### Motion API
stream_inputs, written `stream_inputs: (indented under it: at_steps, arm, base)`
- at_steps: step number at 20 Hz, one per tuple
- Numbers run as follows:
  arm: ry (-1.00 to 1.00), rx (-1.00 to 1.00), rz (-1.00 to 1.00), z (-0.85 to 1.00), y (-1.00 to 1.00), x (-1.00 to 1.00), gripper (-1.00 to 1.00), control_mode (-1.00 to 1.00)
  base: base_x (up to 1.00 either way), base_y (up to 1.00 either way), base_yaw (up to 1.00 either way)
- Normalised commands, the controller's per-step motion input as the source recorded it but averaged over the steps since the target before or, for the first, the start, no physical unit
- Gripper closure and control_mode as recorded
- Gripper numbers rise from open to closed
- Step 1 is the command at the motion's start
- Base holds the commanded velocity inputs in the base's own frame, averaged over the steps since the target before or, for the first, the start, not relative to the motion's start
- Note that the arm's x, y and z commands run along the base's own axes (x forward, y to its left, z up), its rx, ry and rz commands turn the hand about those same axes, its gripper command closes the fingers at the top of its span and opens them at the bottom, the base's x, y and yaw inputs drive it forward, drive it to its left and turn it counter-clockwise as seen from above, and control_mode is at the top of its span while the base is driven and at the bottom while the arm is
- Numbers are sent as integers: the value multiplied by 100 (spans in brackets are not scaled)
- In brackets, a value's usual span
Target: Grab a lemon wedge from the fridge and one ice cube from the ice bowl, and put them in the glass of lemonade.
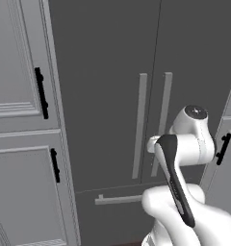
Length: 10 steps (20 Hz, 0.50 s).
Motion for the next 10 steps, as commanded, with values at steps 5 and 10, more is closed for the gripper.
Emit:
stream_inputs:
  at_steps: [5, 10]
  arm:
    - [0, 0, 0, 0, 0, 0, -100, 100]
    - [0, 0, 0, 0, 0, 0, -100, 100]
  base:
    - [-1, -6, 3]
    - [-69, 18, 0]
